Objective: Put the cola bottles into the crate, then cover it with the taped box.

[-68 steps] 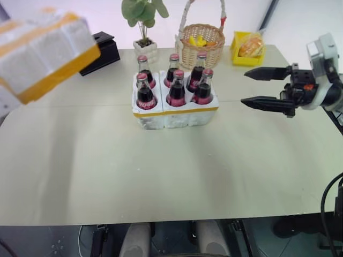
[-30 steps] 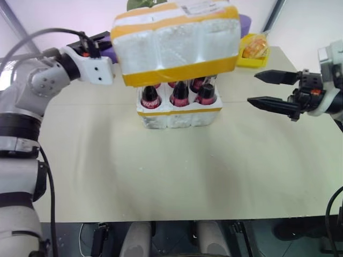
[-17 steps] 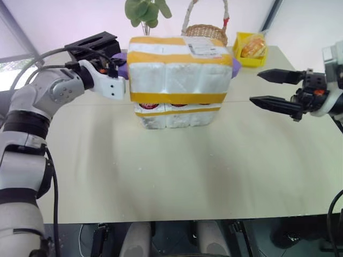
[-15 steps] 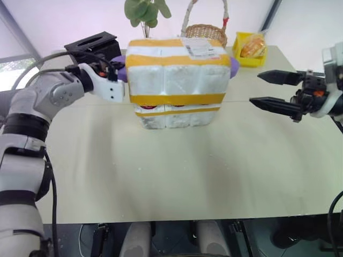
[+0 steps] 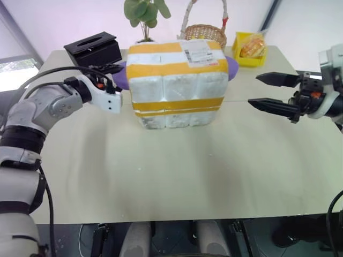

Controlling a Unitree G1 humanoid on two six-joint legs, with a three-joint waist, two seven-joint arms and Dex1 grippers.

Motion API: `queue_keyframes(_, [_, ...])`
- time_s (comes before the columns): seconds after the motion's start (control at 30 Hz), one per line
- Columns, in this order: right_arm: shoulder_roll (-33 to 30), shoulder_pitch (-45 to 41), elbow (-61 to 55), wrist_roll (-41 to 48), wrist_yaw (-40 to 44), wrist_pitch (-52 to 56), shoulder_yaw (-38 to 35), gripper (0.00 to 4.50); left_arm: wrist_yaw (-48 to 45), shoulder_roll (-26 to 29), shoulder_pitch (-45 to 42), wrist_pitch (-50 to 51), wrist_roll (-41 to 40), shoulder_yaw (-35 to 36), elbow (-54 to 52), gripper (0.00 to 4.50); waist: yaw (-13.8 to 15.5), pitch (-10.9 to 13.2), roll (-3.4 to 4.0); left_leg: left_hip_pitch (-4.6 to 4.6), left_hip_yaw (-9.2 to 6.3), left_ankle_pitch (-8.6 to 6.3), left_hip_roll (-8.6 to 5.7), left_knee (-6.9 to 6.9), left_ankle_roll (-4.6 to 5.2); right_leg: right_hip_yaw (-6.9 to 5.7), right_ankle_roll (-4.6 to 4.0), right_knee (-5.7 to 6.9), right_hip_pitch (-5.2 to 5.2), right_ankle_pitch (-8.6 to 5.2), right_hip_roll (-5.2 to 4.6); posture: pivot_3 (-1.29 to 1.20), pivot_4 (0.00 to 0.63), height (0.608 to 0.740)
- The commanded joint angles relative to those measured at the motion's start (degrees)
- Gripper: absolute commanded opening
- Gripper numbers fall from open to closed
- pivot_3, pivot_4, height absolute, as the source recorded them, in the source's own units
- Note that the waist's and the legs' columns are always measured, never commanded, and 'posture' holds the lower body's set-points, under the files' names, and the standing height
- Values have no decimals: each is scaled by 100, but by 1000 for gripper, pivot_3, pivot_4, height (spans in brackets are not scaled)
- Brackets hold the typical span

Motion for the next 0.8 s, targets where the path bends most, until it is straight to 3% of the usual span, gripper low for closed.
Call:
queue_keyframes(0.03, [-37, -161, 17, 8, 57, -122, -51, 4500, -210, 328, 312, -112, -439, 384, -515, 3961, 3, 0, 0, 0, 0, 0, 0, 0, 0, 0, 0, 1, 0, 0, 0, 0, 150, 740])
queue_keyframes(0.3, [-71, -123, 234, -118, 187, -242, 36, 4500, -531, 1353, 2055, -33, -1338, 1467, -1846, 3961, 3, 1, 1, 3, 0, 0, 1, -3, 0, 2, -2, 3, -2, -1, -1, 0, 150, 740])
queue_keyframes(0.37, [-136, -61, 363, -224, 287, -320, 78, 4500, -1691, 1459, 3206, 1111, -3528, 2117, -2544, 3961, 1, 0, 2, 3, 0, 0, 1, -2, 0, 2, -3, 3, -2, -1, -1, 0, 150, 740])
queue_keyframes(0.47, [-221, 18, 571, -369, 477, -450, 173, 4500, -3008, 1465, 4447, 4013, -6613, 3287, -3763, 3961, -17, 2, 4, 6, 12, 0, 7, -8, 0, 11, -5, -2, -3, -2, -4, 0, 150, 740])
queue_keyframes(0.53, [-240, 8, 713, -473, 585, -557, 241, 4500, -3251, 1500, 4661, 5416, -7918, 3896, -4221, 3961, 14, 3, 3, 5, 9, -1, 9, -6, 0, 8, -24, 0, -5, -12, -1, 0, 150, 740])
queue_keyframes(0.7, [-139, -250, 1201, -692, 676, -747, 413, 4500, -3459, 1620, 4521, 7783, -9905, 4865, -4596, 3961, 3, 3, 4, 7, 14, 0, 10, 3, 0, 7, -24, -5, 5, -18, -1, 0, 150, 740])
queue_keyframes(0.8, [-48, -376, 1384, -772, 674, -811, 495, 4500, -3749, 1686, 4470, 8366, -10164, 5010, -4683, 3961, -31, 3, 5, 9, 15, 0, 9, -2, 0, 7, -26, -4, 4, -16, 0, 0, 150, 740])
